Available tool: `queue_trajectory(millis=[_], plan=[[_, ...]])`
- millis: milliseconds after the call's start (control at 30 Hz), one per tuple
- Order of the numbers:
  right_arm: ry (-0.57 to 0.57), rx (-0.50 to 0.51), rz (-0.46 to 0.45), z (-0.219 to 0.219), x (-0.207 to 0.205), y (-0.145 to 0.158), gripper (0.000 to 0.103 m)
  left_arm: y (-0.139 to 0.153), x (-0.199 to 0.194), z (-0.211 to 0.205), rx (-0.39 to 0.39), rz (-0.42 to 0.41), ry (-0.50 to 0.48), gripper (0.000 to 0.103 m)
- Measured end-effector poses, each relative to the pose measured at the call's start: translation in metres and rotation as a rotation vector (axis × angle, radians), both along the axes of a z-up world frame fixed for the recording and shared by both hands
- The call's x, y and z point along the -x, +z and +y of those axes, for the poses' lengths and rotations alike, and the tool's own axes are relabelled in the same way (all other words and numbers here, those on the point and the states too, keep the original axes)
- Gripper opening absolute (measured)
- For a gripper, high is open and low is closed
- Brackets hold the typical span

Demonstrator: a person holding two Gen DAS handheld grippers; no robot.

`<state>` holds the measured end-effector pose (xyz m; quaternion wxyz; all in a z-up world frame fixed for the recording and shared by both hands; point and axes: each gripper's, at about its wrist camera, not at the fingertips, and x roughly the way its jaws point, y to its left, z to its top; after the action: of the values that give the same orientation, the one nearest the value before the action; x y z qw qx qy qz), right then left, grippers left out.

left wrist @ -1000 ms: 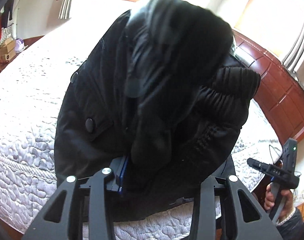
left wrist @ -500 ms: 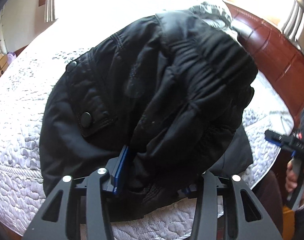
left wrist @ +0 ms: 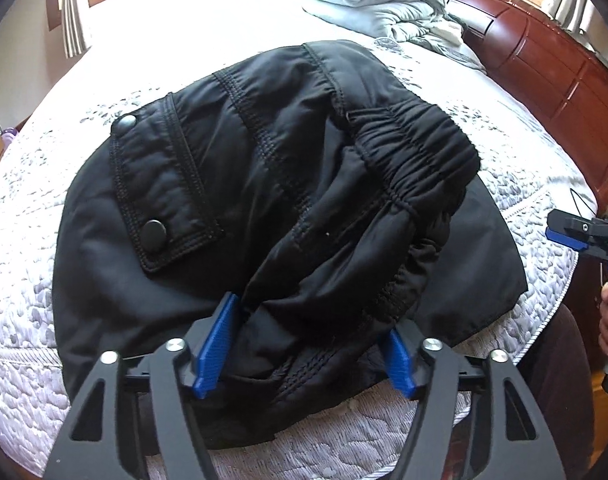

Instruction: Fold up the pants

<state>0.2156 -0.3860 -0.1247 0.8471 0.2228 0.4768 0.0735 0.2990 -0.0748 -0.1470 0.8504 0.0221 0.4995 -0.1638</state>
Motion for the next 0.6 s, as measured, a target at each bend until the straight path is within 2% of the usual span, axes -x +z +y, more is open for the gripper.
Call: queue_trajectory(millis=[67,167,200,233,333,467,600], plan=[[0.005,-0.004,-0.007,0.003,0.000,0.004,0.085,0.002,0.000,0.003,0.031,0.023,0.007,0.082],[0.020,-0.032,-0.024,0.008,-0.001,0.012,0.089,0.007,0.003,0.013,0.122,0.042,0.061,0.086],[0.029,-0.054,-0.030,0.011,-0.002,0.015,0.090,0.007,0.004,0.017,0.147,0.044,0.081,0.095],[0.036,-0.080,-0.036,0.015,-0.004,0.019,0.090,0.010,0.007,0.023,0.180,0.043,0.115,0.099],[0.067,-0.169,-0.028,0.026,-0.013,0.025,0.092,0.014,0.011,0.048,0.265,0.075,0.228,0.099],[0.112,-0.365,0.031,0.048,-0.036,0.018,0.093,0.010,0.013,0.077,0.289,0.102,0.355,0.099],[0.123,-0.426,0.095,0.072,-0.057,0.007,0.093,0.004,0.015,0.097,0.279,0.107,0.434,0.099]])
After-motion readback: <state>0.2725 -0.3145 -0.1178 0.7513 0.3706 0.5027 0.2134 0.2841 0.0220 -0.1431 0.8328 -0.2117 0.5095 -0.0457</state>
